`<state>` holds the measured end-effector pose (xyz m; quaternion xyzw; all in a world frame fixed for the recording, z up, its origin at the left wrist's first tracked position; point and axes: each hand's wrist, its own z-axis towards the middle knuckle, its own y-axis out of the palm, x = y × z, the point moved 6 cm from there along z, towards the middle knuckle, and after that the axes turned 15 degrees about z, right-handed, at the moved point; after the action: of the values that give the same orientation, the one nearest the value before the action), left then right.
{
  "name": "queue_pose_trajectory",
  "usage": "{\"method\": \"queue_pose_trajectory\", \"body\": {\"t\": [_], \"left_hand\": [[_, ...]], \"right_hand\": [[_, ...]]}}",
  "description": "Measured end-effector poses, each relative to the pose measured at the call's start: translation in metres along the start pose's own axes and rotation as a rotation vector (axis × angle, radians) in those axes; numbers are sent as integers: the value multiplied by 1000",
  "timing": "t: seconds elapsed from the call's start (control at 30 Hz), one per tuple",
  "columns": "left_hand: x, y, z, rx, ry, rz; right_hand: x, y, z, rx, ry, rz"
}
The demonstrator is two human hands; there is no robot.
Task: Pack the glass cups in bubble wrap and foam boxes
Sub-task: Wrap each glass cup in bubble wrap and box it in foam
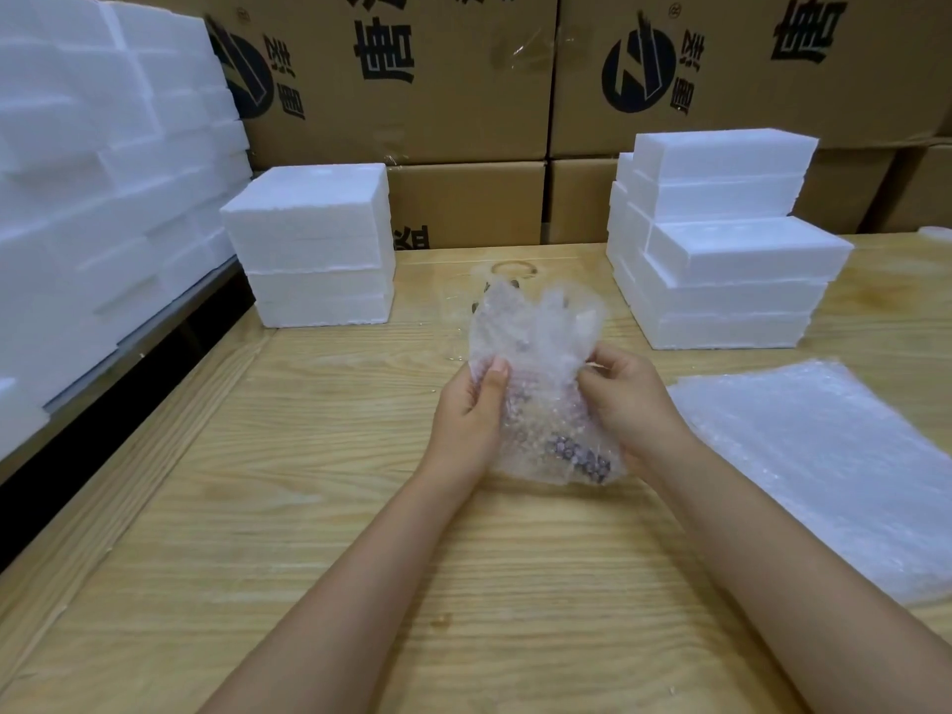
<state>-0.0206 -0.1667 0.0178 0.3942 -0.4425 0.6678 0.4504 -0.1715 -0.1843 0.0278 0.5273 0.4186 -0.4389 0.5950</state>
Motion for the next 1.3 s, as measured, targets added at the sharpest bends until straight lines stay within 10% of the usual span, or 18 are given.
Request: {"method": "queue_pose_trajectory", "body": {"t": [0.47,0.67,0.87,1.3], "left_hand": [[33,0,-11,65,326,-34],[3,7,-6,-275,-155,-142],[5,15,-8,-515,-128,-149],[-1,-2,3,-58,-176,215]], "right_hand": [[19,18,-15,-370,333,-83],[5,17,-10,-266,138,-213],[-4,18,-8,-170,-26,-346],[7,35,-17,-427,120,-452]]}}
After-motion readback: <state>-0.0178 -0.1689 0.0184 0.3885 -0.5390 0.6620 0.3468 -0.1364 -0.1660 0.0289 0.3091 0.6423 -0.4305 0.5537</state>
